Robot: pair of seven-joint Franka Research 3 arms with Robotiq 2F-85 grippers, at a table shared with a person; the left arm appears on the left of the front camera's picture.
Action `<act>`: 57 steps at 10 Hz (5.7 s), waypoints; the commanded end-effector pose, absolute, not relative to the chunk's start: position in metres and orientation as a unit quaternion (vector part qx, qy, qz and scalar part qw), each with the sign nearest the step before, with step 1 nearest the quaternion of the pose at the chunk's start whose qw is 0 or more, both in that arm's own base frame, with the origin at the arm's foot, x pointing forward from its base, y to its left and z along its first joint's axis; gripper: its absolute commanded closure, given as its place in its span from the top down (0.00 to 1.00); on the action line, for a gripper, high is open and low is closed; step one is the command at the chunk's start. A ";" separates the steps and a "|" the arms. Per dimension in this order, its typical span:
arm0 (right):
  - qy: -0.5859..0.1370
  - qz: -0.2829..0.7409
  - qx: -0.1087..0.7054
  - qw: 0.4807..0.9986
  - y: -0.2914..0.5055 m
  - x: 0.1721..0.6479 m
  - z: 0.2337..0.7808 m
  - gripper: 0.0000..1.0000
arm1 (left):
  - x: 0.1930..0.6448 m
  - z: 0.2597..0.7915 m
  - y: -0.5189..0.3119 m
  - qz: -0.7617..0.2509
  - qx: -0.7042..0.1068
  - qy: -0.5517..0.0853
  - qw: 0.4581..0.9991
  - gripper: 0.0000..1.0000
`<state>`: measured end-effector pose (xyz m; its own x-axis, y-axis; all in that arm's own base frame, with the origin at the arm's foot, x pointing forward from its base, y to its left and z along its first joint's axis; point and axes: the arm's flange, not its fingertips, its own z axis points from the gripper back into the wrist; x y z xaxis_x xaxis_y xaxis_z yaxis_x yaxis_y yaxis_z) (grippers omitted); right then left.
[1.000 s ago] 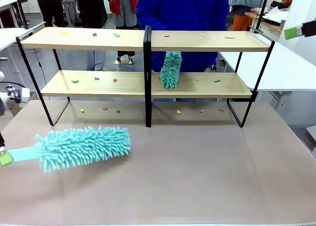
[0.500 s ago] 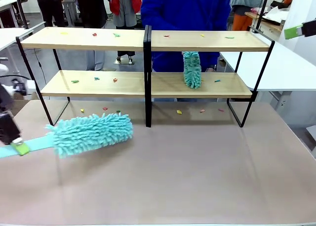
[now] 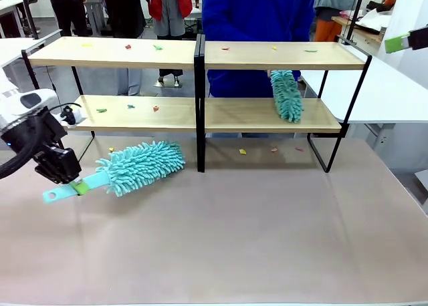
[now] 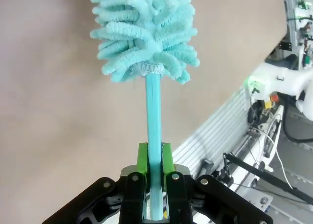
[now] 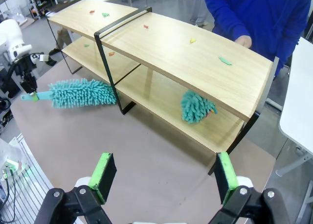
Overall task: Clean the shelves.
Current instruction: Clean a randomly selected level of the Shelf with the Duster.
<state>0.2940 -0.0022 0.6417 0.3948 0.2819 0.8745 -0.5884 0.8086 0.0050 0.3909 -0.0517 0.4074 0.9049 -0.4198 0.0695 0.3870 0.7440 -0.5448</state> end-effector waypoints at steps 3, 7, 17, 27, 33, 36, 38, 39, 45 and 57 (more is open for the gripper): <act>-0.482 0.269 0.161 0.818 -0.002 0.294 0.641 1.00 | 0.425 0.402 -0.066 -0.192 -0.280 -0.011 0.941 0.13; -0.482 0.269 0.161 0.818 -0.002 0.294 0.641 1.00 | 0.438 0.387 -0.073 -0.094 -0.216 0.016 0.972 0.13; -0.482 0.269 0.161 0.818 -0.002 0.294 0.641 1.00 | 0.402 0.386 -0.091 -0.106 -0.274 0.018 0.956 0.13; -0.482 0.269 0.161 0.818 -0.002 0.294 0.641 1.00 | 0.390 0.377 -0.098 0.039 -0.208 -0.115 0.971 0.13; -0.482 0.269 0.161 0.818 -0.002 0.294 0.641 1.00 | 0.399 0.356 -0.105 0.064 -0.156 -0.106 0.980 0.13; -0.482 0.269 0.161 0.818 -0.002 0.294 0.641 1.00 | 0.384 0.354 -0.106 0.168 -0.129 -0.161 0.964 0.13; -0.482 0.269 0.161 0.818 -0.002 0.294 0.641 1.00 | 0.381 0.339 -0.108 0.200 -0.053 -0.113 0.972 0.13; -0.482 0.269 0.161 0.818 -0.002 0.294 0.641 1.00 | 0.385 0.339 -0.107 0.219 -0.038 -0.114 0.968 0.13; -0.482 0.269 0.161 0.818 -0.002 0.294 0.641 1.00 | 0.381 0.350 -0.100 0.300 -0.040 -0.110 0.947 0.13; -0.482 0.269 0.161 0.818 -0.002 0.294 0.641 1.00 | 0.346 0.366 -0.100 0.097 -0.190 -0.116 0.970 0.13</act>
